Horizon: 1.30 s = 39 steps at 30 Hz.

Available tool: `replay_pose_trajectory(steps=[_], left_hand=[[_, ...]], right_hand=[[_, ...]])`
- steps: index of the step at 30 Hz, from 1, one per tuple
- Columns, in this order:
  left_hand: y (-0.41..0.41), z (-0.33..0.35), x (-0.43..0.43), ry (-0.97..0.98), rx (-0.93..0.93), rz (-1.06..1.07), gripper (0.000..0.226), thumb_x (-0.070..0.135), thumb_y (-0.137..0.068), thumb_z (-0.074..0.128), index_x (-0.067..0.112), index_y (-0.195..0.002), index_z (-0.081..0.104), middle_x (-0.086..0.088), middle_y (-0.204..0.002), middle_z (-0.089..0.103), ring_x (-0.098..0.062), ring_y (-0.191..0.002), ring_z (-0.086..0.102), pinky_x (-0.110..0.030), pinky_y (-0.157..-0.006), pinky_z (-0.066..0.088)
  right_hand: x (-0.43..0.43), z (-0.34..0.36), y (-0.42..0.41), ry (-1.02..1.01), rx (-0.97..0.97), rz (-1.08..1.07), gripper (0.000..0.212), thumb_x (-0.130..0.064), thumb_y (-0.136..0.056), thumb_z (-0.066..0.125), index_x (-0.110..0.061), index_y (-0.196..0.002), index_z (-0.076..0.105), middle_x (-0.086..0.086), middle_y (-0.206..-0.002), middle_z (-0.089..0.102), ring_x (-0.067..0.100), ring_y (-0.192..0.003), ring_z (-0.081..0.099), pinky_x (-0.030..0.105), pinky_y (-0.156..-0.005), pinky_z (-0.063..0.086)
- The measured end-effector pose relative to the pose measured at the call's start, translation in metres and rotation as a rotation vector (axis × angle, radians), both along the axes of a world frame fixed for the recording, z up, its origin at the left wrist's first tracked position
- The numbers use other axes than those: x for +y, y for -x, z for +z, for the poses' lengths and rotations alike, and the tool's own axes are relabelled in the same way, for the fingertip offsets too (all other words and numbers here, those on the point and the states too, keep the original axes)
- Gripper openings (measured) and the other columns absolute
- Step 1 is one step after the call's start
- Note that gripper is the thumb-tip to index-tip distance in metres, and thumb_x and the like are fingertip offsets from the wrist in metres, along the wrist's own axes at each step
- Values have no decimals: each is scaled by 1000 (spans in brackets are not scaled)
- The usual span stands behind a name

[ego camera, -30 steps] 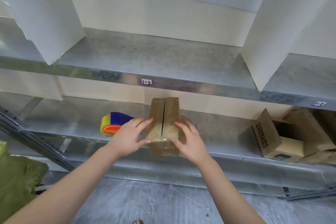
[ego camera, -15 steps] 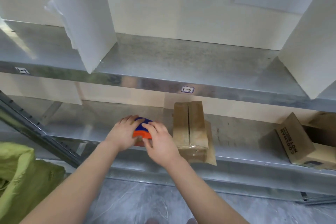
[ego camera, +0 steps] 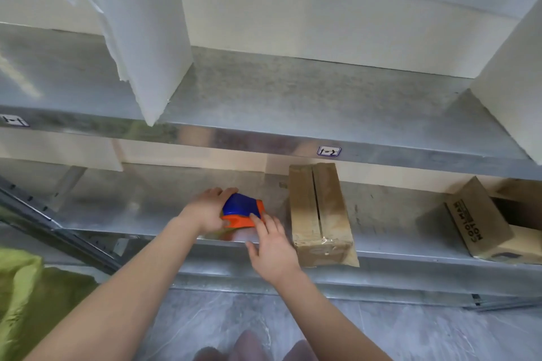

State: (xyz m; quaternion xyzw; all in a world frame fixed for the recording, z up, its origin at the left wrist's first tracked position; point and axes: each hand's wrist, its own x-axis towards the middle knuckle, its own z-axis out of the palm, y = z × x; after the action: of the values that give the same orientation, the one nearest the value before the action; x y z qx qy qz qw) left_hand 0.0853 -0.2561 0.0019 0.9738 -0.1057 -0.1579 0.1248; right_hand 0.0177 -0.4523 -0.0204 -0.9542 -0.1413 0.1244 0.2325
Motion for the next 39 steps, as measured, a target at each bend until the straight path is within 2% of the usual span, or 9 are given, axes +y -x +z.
replay_pose_trajectory(steps=[7,15,18,21,26,32,35,37,39], left_hand=[[22,-8,2,149,-97,32,66,32,-79,70,19,-139,44,-8,-123,54,-27,-114,49,-33,-89,45],[51,32,39,257,-180,91,71,25,-73,80,12,-136,48,-12,-125,55,-32,-114,52,-32,-97,38],[60,64,57,280,-261,65,68,29,-75,76,15,-136,49,-8,-126,55,-28,-116,51,-28,-98,35],[64,89,58,284,-356,12,65,17,-78,77,19,-135,48,-2,-127,54,-21,-116,49,-26,-99,35],[64,130,33,298,-465,-46,65,5,-78,71,20,-136,47,1,-127,52,-18,-117,45,-20,-97,31],[64,149,-14,363,-497,-102,63,10,-79,75,19,-135,48,9,-124,48,-18,-122,42,-20,-99,29],[59,147,-35,373,-504,-164,64,13,-77,77,23,-133,48,11,-123,48,-17,-119,44,-20,-100,30],[56,144,-46,375,-496,-184,67,11,-76,78,26,-133,46,12,-123,49,-17,-119,45,-22,-100,32],[54,141,-58,387,-483,-187,68,8,-75,77,26,-133,47,15,-121,48,-15,-119,44,-20,-100,31]], right_hand=[[-2,-1,1,-11,-24,-10,62,-38,-98,44,-28,-153,18,0,-159,20,22,-148,11,37,-120,21],[-8,7,-1,-169,13,-64,54,-34,-104,35,-14,-152,23,7,-158,25,21,-147,18,28,-119,13],[-5,22,-2,-290,27,-152,52,-35,-105,33,-14,-152,25,7,-156,29,21,-144,26,29,-116,19],[-3,48,-7,-393,13,-233,50,-33,-104,36,-14,-150,29,10,-152,36,24,-141,31,30,-113,23],[-16,91,-16,-399,-148,-196,43,-26,-102,44,-8,-141,43,11,-140,51,27,-132,43,30,-106,31],[-62,113,-16,-602,-1,-363,34,-30,-104,37,-11,-125,57,10,-118,62,26,-112,54,29,-85,37],[-90,110,-14,-651,9,-395,25,-32,-102,44,-18,-113,62,1,-101,61,19,-95,56,28,-84,41],[-107,105,-15,-736,74,-432,19,-37,-99,48,-23,-106,60,-2,-102,64,16,-96,62,37,-90,51],[-119,103,-14,-867,216,-472,28,-40,-101,45,-20,-117,58,3,-115,62,19,-107,62,43,-92,55]])
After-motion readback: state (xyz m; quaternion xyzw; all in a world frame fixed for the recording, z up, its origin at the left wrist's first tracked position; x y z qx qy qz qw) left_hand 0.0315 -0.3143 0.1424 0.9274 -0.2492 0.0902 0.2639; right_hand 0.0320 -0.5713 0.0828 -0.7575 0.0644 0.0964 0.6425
